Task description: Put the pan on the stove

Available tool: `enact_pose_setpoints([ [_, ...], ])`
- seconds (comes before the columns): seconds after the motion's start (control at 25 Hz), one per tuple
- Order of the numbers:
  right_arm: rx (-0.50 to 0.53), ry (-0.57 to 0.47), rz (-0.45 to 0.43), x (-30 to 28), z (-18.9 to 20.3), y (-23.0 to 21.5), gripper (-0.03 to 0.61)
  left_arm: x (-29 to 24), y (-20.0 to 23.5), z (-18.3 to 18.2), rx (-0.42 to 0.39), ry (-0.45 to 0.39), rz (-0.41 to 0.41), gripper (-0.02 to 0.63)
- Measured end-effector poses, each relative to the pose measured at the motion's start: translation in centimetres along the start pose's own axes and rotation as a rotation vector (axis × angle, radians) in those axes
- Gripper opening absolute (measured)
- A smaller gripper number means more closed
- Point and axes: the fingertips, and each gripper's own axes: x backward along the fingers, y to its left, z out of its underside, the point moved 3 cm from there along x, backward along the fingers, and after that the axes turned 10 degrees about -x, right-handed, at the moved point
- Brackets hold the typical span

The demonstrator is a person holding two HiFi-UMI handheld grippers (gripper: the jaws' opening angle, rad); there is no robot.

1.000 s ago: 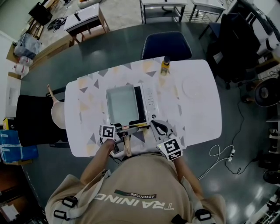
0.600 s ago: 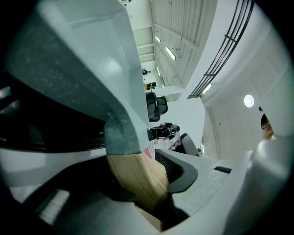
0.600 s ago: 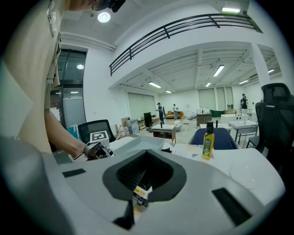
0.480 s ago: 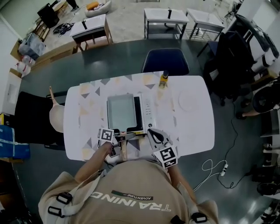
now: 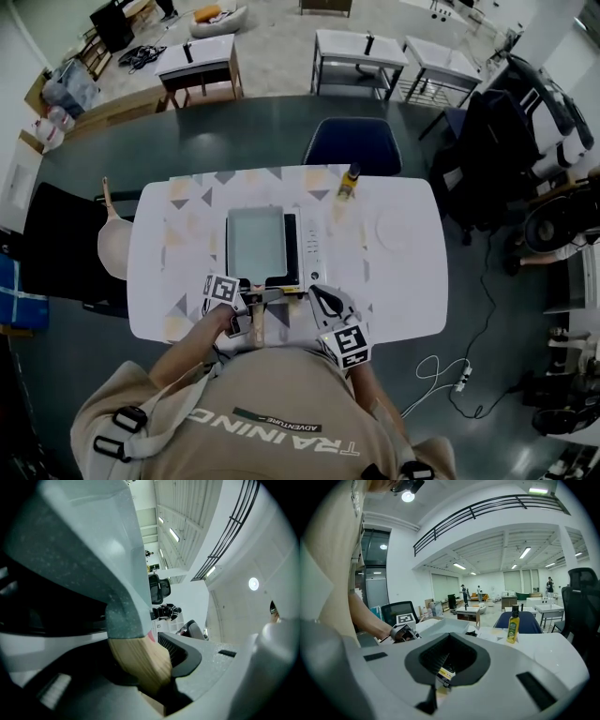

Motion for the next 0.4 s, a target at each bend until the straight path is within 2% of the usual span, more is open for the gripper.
enact_pose_setpoints([
  [0.4, -0.013, -0.03, 0.026, 0.09, 0.32, 0.64, 0.005, 0.84, 0.23, -0.09, 0.0, 0.013, -0.014, 0.13],
])
